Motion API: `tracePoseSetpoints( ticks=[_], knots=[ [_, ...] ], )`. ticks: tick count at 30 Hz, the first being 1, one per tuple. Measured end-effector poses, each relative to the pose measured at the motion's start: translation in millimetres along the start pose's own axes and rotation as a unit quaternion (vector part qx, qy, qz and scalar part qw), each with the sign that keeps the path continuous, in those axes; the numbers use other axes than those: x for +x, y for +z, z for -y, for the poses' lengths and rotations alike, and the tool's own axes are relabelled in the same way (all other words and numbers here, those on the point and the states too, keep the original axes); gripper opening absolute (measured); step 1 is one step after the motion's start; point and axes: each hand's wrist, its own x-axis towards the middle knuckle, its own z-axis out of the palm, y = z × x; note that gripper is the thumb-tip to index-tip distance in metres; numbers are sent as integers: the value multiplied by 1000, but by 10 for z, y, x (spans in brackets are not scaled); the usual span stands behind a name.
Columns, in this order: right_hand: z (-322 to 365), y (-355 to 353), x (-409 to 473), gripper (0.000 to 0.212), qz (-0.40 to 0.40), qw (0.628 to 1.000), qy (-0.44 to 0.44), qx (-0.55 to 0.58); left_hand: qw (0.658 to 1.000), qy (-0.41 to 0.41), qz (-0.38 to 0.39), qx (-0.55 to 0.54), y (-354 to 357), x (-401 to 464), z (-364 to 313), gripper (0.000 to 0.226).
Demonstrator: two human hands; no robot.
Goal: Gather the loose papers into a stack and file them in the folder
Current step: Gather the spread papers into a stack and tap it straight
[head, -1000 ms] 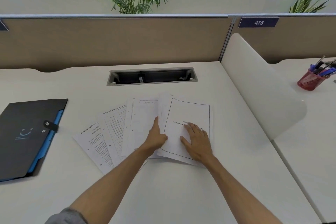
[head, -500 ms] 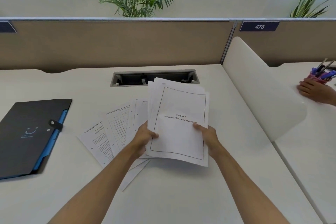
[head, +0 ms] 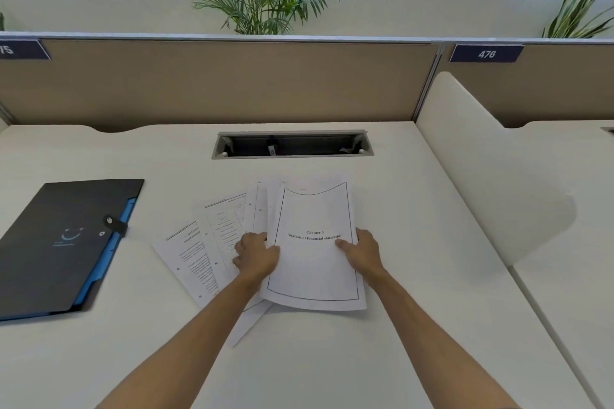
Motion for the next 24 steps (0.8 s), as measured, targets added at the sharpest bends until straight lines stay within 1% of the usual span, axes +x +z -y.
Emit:
tracePoseSetpoints(
  ticks=[1, 3, 5, 7, 8, 10, 12, 15, 16, 17, 20, 22, 24],
  knots=[
    [-5, 28, 11, 34, -6, 999, -7, -39, 999, -6, -7, 36, 1, -6, -4, 49],
    [-8, 64, 20, 39, -13, 994, -24, -103, 998, -19, -8, 67, -7, 3, -6, 56],
    [10, 93, 23, 46, -12, 990, -32, -140, 997, -27, -5, 74, -15, 25, 17, 58],
    [30, 125, 32, 63, -1, 987, -34, -158, 998, -15, -6, 66, -25, 24, 27, 57],
    [44, 142, 38, 73, 5, 987, -33, -157, 999, -5, -12, 53, -33, 20, 28, 55],
    [67, 163, 48, 85, 14, 989, -33, -146, 999, 11, -33, 13, -55, -2, 25, 53],
    [81, 180, 54, 91, 22, 989, -32, -142, 998, 15, -51, -41, -89, -3, 27, 59],
    [87, 194, 69, 96, 30, 990, -22, -135, 989, -16, -57, -134, -138, 44, 29, 75],
    [82, 199, 75, 96, 30, 991, -20, -129, 985, -30, -52, -159, -154, 56, 27, 76],
    [77, 203, 80, 96, 28, 992, -19, -122, 982, -39, -47, -177, -167, 77, 31, 71],
    [91, 201, 75, 92, 22, 995, -13, -99, 973, -47, -14, -225, -213, 110, 31, 37],
    [95, 187, 71, 89, 18, 996, -8, -84, 964, -51, 24, -261, -246, 134, 43, 33],
    [91, 175, 69, 87, 18, 998, -7, -68, 959, -48, 54, -274, -278, 166, 63, 39]
  ],
)
